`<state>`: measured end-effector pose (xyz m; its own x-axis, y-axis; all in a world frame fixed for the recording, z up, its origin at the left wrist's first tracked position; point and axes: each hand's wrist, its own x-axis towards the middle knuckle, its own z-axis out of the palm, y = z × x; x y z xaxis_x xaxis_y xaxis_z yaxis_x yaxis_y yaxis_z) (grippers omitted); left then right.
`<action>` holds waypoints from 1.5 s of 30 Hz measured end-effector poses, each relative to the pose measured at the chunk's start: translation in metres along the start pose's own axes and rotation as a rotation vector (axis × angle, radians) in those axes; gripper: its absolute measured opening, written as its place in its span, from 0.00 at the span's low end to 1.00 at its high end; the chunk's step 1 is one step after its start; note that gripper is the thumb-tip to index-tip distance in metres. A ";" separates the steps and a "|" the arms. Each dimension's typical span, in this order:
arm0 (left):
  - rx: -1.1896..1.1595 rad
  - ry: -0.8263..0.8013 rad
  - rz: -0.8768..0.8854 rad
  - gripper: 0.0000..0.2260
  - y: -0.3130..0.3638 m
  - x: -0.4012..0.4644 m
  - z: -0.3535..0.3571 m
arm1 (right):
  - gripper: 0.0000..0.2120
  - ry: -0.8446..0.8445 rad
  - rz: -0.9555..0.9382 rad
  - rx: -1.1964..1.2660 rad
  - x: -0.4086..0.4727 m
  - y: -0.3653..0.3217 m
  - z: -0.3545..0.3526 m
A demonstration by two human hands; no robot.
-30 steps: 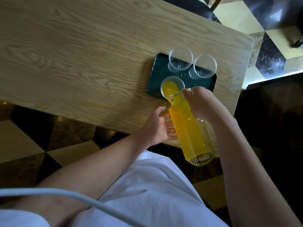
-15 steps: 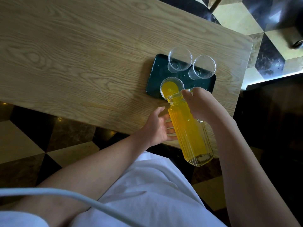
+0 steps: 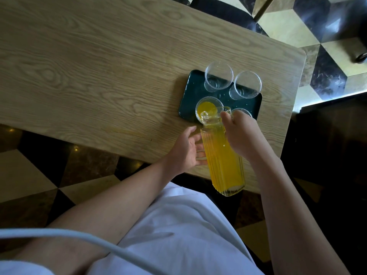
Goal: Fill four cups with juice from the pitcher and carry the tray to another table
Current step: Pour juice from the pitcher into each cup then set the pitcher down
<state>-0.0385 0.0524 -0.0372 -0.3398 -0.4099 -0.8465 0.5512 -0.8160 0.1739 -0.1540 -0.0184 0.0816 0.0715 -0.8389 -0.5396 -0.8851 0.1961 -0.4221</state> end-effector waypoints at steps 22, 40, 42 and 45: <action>0.031 -0.113 0.085 0.29 0.033 0.000 0.036 | 0.23 0.133 -0.090 -0.112 0.006 -0.009 -0.050; 0.030 -0.133 0.068 0.34 0.068 0.017 0.052 | 0.21 0.026 0.031 -0.177 0.062 -0.034 -0.072; 0.030 -0.131 0.064 0.34 0.070 0.019 0.052 | 0.22 0.010 0.048 -0.175 0.068 -0.036 -0.075; 0.034 -0.141 0.071 0.31 0.074 0.021 0.053 | 0.20 -0.029 0.047 -0.202 0.076 -0.035 -0.076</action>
<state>-0.0451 -0.0386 -0.0153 -0.4056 -0.5179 -0.7531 0.5524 -0.7954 0.2495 -0.1527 -0.1277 0.1108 0.0389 -0.8154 -0.5775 -0.9617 0.1265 -0.2433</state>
